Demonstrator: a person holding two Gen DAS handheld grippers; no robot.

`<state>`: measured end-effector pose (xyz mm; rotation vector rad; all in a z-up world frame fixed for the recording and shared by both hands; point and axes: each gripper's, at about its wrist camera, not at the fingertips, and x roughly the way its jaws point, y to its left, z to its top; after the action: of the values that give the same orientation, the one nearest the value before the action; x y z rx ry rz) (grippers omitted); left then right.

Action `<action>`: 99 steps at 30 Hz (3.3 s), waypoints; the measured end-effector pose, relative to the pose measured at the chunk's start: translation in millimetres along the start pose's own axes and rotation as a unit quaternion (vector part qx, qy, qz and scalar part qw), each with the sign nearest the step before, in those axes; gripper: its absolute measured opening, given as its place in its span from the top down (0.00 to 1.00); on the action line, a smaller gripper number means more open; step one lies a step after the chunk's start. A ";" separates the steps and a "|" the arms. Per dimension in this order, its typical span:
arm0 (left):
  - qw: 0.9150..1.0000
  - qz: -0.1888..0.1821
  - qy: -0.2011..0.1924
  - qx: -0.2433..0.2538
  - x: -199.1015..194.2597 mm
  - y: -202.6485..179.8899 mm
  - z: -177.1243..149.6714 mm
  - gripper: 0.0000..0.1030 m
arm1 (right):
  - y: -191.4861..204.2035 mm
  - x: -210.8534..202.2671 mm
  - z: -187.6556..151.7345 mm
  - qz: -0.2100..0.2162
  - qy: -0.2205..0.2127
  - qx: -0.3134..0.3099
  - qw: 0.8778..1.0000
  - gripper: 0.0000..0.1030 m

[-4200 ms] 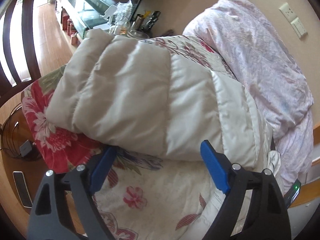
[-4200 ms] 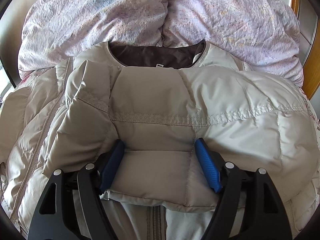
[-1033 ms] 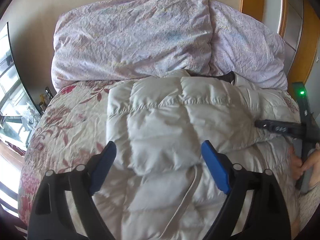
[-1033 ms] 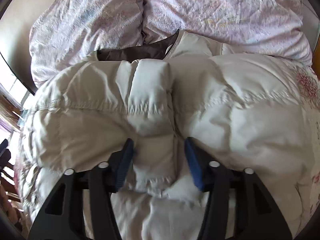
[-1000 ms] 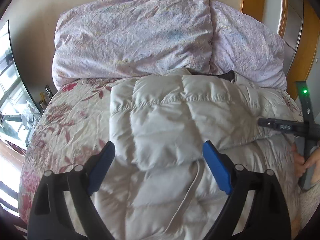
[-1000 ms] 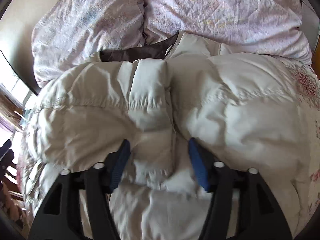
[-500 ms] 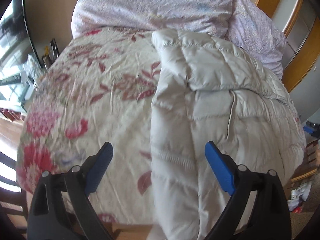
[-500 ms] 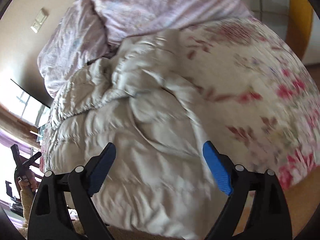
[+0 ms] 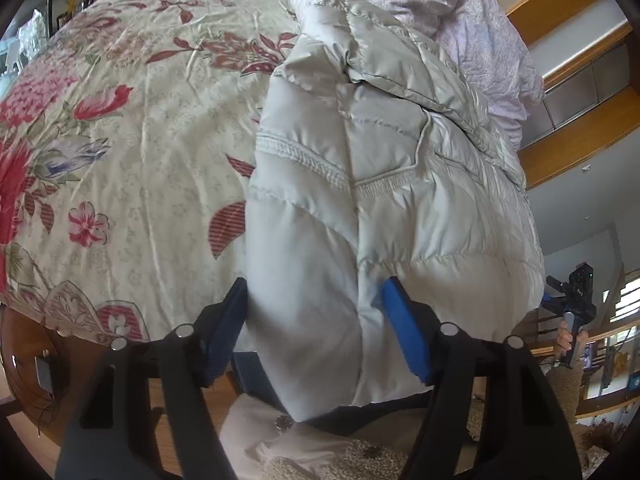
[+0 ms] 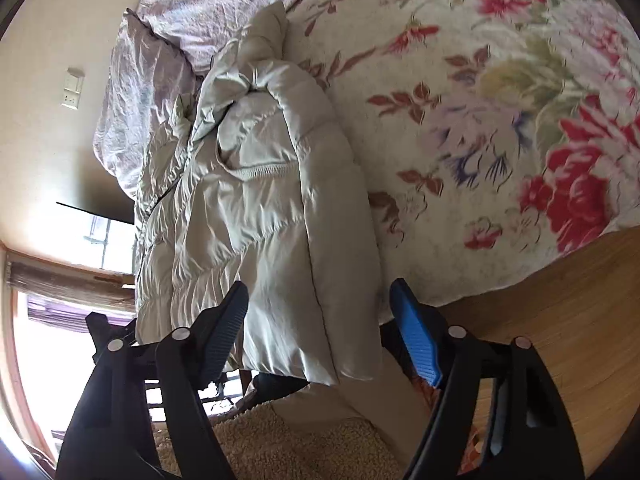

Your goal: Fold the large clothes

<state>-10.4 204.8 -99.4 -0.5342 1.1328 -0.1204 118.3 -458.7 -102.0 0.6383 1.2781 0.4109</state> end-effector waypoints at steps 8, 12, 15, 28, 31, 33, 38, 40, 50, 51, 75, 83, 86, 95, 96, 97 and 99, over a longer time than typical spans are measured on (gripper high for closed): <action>1.000 -0.017 0.010 -0.009 1.5 -4.6 -9.4 0.40 | -2.8 10.7 -8.3 0.055 0.028 -0.006 0.998 0.41; 0.999 -0.026 0.012 -0.017 1.7 -5.4 -13.0 0.43 | -3.8 14.2 -8.1 0.072 0.031 0.002 0.997 0.44; 0.999 -0.035 0.017 -0.027 4.1 -4.9 -13.4 0.52 | -2.8 18.3 -9.0 0.074 0.033 0.002 0.997 0.64; 0.997 0.008 -0.063 0.035 -34.4 -42.7 9.0 0.84 | 52.8 -0.8 6.2 0.028 -0.040 -0.071 0.996 0.85; 0.995 0.014 -0.095 0.036 -47.9 -49.4 20.4 0.84 | 70.2 -5.5 16.0 0.011 -0.071 -0.089 0.993 0.85; 0.992 0.020 -0.119 0.037 -55.2 -55.2 30.3 0.84 | 79.4 -11.2 23.4 0.002 -0.100 -0.102 0.990 0.85; 0.984 0.045 -0.167 0.043 -65.1 -70.8 59.7 0.84 | 116.8 -27.9 40.7 -0.021 -0.174 -0.139 0.975 0.86; 0.981 0.055 -0.179 0.047 -67.1 -75.7 72.7 0.84 | 126.4 -32.6 49.0 -0.031 -0.192 -0.149 0.970 0.86; 0.976 0.080 -0.195 0.057 -61.3 -91.1 130.0 0.84 | 152.4 -17.6 95.3 -0.077 -0.212 -0.146 0.963 0.86; 0.975 0.084 -0.197 0.057 -59.6 -92.6 136.6 0.84 | 155.1 -16.3 98.5 -0.080 -0.215 -0.147 0.962 0.86; 0.956 0.151 -0.252 0.013 21.2 -114.8 313.8 0.84 | 219.1 61.2 254.6 -0.175 -0.321 -0.101 0.925 0.82; 0.956 0.149 -0.251 0.011 74.5 -113.3 343.1 0.47 | 212.9 72.8 276.2 -0.140 -0.384 -0.088 0.908 0.23; 0.947 0.153 -0.280 0.026 65.1 -123.1 334.3 0.11 | 227.2 72.7 264.7 -0.154 -0.372 -0.139 0.905 0.23; 0.901 0.232 -0.328 0.165 50.0 -180.5 273.3 0.02 | 249.2 134.3 217.5 -0.228 -0.238 -0.289 0.899 0.29; 0.901 0.241 -0.316 0.177 60.0 -184.5 273.0 0.02 | 249.5 139.4 217.4 -0.234 -0.230 -0.294 0.898 0.29; 0.901 0.247 -0.307 0.182 68.1 -185.5 274.0 0.02 | 249.3 146.4 219.1 -0.241 -0.218 -0.296 0.898 0.29; 0.906 0.261 -0.279 0.182 91.8 -184.2 281.3 0.02 | 245.4 163.1 224.8 -0.263 -0.192 -0.293 0.899 0.32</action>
<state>310.1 109.0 -1.7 0.0896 0.6316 0.2724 392.0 -219.1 -31.0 -0.1480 0.8328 0.1832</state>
